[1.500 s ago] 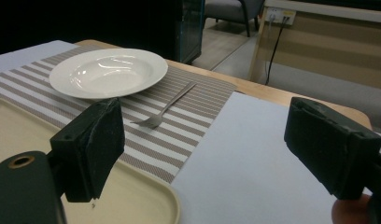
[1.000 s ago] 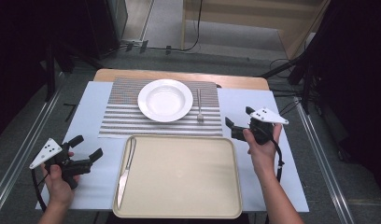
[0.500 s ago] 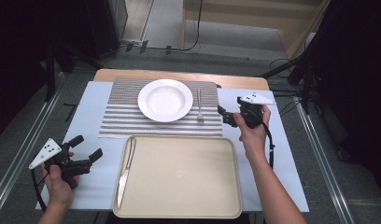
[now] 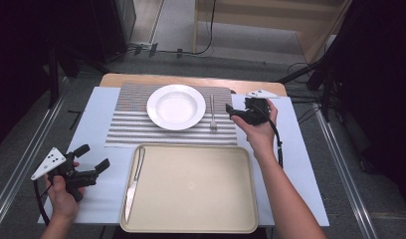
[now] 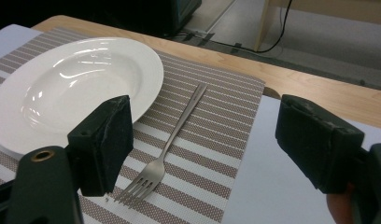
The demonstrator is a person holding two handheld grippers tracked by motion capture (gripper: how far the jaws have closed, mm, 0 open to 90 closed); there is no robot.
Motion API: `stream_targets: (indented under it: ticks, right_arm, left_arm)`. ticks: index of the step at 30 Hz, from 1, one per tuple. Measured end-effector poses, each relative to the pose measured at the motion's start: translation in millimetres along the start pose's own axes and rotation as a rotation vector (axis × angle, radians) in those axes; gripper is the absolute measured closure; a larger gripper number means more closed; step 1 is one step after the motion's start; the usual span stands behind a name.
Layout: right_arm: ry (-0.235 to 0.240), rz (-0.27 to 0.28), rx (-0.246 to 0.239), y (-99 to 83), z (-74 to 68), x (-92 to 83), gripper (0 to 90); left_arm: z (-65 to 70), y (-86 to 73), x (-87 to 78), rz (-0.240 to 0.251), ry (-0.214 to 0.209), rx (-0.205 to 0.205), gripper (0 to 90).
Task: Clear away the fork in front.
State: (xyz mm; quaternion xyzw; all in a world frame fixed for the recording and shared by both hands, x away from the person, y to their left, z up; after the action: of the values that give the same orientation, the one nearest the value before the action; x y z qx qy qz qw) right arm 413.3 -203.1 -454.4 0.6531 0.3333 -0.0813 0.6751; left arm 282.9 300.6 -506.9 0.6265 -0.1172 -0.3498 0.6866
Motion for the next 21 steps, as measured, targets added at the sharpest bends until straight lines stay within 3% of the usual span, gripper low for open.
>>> stream_targets:
  ticks: [3,9,18,21]
  right_arm:
    - [-0.029,-0.029,-0.003,2.9,-1.3,8.5,26.6]
    - [-0.011,-0.095,0.014,8.8,-2.7,23.9,35.1]
    - [-0.012,-0.207,-0.023,14.8,-9.0,52.1,47.2]
    - [0.014,-0.236,-0.011,15.4,-11.3,60.8,51.5]
  left_arm:
    - [0.1,0.0,0.1,-0.001,0.003,0.001,0.0]
    - [-0.1,0.1,0.0,0.0,0.003,0.002,0.0]
    - [-0.1,0.1,-0.1,0.001,0.002,0.002,0.0]
    - [-0.1,0.1,-0.3,0.002,0.001,0.003,0.0]
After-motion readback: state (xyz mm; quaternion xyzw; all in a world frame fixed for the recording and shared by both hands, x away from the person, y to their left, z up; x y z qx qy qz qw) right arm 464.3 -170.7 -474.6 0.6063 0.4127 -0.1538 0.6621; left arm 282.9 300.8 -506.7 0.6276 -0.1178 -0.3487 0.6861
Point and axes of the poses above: each handheld gripper's, and its own axes: x roughly forward along the jaws, y roughly out of its top, z roughly to its right, the point moved 3 cm from there along x, roughly forward along the jaws, and after that the axes turned 2 degrees about -z, right-handed, at the moved point
